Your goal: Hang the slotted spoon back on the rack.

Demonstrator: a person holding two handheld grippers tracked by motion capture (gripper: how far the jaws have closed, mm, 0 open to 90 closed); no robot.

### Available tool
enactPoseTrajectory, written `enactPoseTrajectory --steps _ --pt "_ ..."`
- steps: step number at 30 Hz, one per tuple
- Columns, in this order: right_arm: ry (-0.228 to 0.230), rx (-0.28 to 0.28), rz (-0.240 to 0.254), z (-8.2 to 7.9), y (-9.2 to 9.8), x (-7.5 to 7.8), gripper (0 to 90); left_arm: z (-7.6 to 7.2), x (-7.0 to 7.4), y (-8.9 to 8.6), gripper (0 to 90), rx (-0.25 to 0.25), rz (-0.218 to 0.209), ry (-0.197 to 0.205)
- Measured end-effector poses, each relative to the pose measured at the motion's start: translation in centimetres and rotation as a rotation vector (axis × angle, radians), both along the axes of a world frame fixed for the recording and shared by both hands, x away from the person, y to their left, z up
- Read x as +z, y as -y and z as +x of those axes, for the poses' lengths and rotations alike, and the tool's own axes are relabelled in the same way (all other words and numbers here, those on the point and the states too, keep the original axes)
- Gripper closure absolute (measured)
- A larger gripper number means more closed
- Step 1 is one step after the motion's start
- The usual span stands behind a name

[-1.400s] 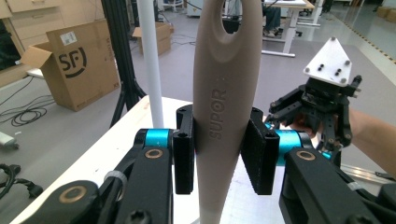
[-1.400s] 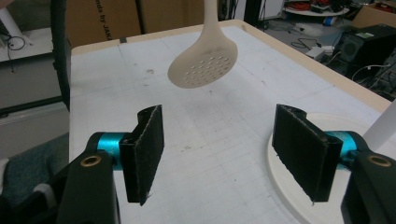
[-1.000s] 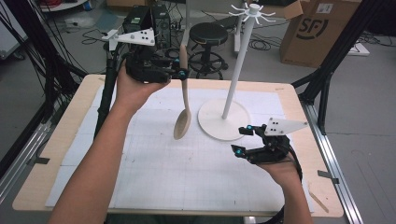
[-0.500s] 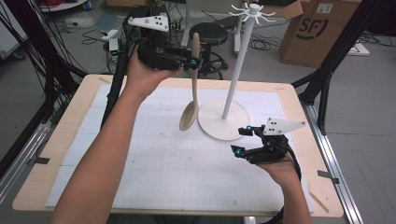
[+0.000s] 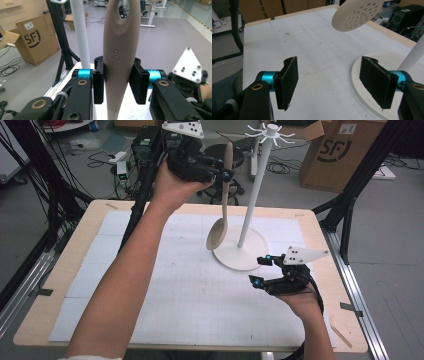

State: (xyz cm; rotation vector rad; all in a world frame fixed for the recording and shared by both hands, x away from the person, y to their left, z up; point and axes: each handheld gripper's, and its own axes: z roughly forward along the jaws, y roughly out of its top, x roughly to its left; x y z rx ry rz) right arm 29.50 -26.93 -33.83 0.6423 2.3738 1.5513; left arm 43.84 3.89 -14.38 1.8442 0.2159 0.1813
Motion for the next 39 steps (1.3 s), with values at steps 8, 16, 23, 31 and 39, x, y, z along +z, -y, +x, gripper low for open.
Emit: enactPoseTrajectory --steps 8,16,23,31,39 --pt "0.003 0.002 0.011 0.1 0.3 -0.1 30.4 1.1 0.1 1.8 68.0 0.022 0.002 -0.013" --pt "0.011 0.002 0.018 0.0 0.6 0.1 30.4 1.6 0.5 2.7 68.0 0.031 0.02 -0.004" --pt "0.01 0.0 0.021 0.0 0.7 0.1 30.4 2.0 0.6 3.8 68.0 0.031 0.027 -0.005" --pt "0.011 0.0 0.028 0.0 0.8 0.1 30.4 1.9 0.8 4.9 68.0 0.03 0.045 -0.002" --pt "0.011 0.002 0.033 0.0 0.8 0.2 30.4 1.9 0.9 5.7 68.0 0.05 0.065 0.001"
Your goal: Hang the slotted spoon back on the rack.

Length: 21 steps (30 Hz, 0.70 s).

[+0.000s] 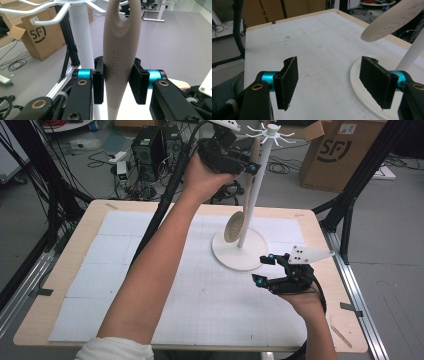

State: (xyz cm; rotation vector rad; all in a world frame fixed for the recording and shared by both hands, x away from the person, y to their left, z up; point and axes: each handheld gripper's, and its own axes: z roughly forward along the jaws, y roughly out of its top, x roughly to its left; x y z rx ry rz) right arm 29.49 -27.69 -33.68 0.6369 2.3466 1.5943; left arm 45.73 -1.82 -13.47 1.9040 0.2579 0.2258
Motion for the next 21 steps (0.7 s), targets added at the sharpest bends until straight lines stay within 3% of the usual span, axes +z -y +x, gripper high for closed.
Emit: enactPoseTrajectory --steps 21 --pt "-0.009 0.007 0.004 0.02 -0.09 -0.02 30.4 0.03 -0.15 0.32 68.0 0.036 0.033 0.001"
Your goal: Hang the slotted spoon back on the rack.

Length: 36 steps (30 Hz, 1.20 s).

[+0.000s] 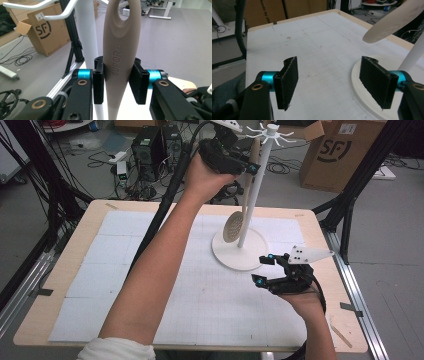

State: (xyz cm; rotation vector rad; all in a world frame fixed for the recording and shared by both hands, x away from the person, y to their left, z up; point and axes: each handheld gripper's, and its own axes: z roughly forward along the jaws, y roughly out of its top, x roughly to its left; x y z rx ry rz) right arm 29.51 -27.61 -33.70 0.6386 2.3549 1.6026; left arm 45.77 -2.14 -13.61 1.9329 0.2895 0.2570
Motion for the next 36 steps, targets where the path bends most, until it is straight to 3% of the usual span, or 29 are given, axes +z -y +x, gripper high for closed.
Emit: enactPoseTrajectory --steps 10,26,36 --pt "0.004 -0.002 0.002 0.0 0.1 0.0 30.4 0.1 0.1 0.4 68.0 0.007 0.011 0.014" --pt "0.004 -0.003 0.006 0.0 0.2 0.1 30.4 1.8 0.3 -2.3 68.0 0.049 0.024 0.002" --pt "0.001 -0.009 0.002 0.1 0.3 0.0 30.4 3.1 0.0 -2.8 68.0 0.051 0.031 -0.003"
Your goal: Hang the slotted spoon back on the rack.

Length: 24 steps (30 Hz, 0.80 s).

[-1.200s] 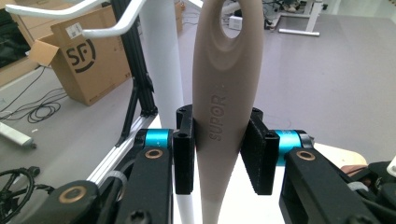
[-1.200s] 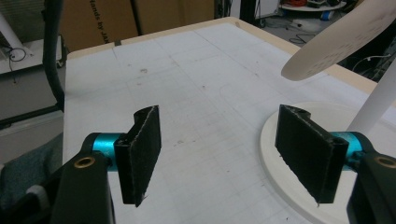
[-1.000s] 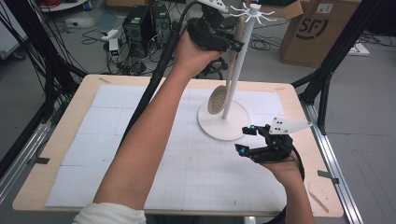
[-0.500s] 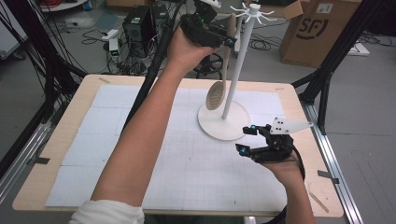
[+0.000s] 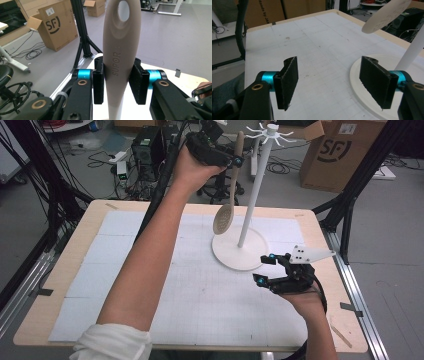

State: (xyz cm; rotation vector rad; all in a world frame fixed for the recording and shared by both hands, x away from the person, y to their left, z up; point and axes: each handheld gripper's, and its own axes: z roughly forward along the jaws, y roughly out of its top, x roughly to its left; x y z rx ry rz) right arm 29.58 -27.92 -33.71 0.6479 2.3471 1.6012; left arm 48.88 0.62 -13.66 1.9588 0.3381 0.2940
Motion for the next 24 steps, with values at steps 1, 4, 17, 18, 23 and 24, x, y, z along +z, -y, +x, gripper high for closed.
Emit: enactPoseTrajectory --steps 1,4,17,18,23,24 --pt "0.002 -0.001 0.0 0.04 -0.01 -0.04 30.5 0.09 -0.02 0.09 68.0 0.0 -0.002 -0.002" --pt "0.0 -0.004 -0.003 0.06 0.05 -0.11 30.5 0.27 0.01 0.42 68.0 -0.005 0.005 0.005" --pt "-0.003 -0.005 -0.005 0.1 0.04 -0.21 30.4 -0.36 0.66 0.42 68.0 -0.013 0.01 0.025" --pt "-0.006 -0.004 -0.004 0.07 0.03 -0.18 30.4 -0.35 0.67 0.45 68.0 -0.012 0.015 0.026" --pt "-0.001 -0.002 -0.004 -0.02 0.04 -0.14 30.5 -0.36 0.57 0.67 68.0 -0.004 0.014 0.028" --pt "0.0 -0.003 -0.004 -0.04 0.05 -0.11 30.5 -0.38 0.59 0.73 68.0 -0.006 0.017 0.029"
